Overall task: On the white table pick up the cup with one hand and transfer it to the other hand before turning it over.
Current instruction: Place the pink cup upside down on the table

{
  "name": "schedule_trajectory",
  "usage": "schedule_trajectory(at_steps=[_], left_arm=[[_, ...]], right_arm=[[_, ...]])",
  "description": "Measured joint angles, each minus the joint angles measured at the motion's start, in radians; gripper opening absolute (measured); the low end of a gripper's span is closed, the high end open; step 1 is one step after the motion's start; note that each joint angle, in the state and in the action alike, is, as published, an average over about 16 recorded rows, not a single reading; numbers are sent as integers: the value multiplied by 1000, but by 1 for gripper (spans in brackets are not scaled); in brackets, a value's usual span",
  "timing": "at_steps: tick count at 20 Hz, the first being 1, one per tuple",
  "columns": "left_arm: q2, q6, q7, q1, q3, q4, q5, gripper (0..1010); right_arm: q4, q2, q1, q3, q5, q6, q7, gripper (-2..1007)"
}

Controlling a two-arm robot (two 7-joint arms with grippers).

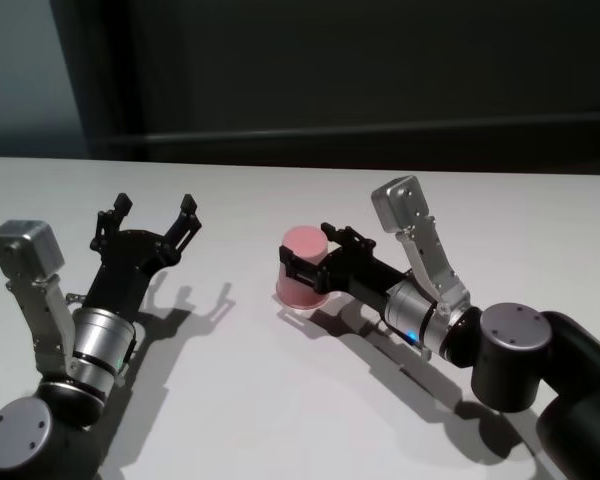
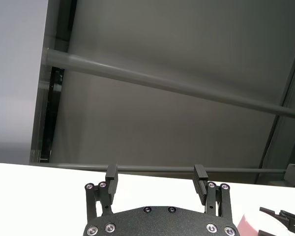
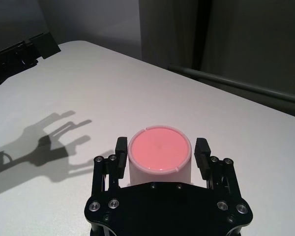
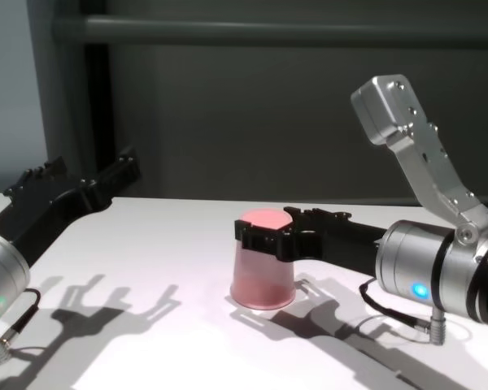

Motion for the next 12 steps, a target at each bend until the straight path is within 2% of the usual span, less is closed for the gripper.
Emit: schedule_trajectory(at_steps=[6, 12], left_arm=[[0, 0, 0, 0, 0, 0, 0, 1003], [0, 0, 0, 0, 0, 0, 0, 1003]], right_arm=[[3, -13, -4, 15, -3, -1, 12, 914], [-3, -32, -4, 40, -7, -34, 14, 987]])
